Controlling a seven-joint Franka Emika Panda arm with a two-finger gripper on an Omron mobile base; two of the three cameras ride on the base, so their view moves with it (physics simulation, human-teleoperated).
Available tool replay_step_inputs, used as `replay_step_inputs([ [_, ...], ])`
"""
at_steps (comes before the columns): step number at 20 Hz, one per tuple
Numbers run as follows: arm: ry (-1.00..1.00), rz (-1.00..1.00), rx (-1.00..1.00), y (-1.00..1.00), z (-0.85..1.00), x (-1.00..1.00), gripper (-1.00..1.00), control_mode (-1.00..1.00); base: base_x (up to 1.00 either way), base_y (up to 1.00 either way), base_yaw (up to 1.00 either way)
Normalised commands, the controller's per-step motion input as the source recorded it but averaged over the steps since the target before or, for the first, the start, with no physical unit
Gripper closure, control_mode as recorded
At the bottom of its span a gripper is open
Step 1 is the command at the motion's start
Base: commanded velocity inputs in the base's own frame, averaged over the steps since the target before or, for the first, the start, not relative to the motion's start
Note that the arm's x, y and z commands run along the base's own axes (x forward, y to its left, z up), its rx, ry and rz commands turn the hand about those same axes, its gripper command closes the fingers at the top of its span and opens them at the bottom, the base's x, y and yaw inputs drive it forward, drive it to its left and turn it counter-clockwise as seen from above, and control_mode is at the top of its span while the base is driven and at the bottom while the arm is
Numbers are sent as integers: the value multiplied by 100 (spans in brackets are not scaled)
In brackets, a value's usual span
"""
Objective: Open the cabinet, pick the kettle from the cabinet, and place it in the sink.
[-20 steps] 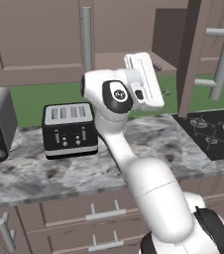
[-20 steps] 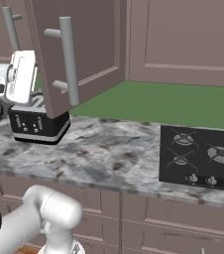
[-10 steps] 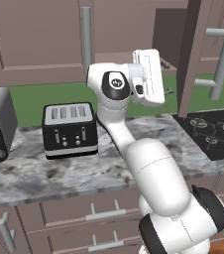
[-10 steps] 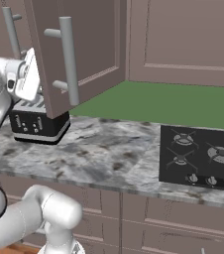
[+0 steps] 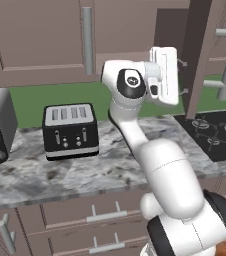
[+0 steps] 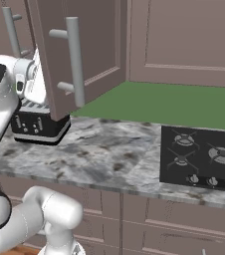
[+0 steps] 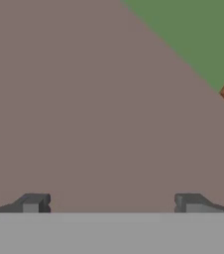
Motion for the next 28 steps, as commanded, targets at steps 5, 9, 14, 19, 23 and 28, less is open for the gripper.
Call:
replay_step_inputs([
  [5,-6,0,0,-46,0,-22,-100,-100,0,0,0],
  [9,-7,0,0,-52,0,-23,-100,-100,0,0,0],
  [14,-3,0,1,-54,0,-19,-100,-100,0,0,0],
  [19,0,0,2,-54,0,-15,-100,-100,0,0,0],
  [23,0,0,0,-44,-1,-7,-100,-100,0,0,0],
  [28,0,0,-1,17,1,0,-100,-100,0,0,0],
])
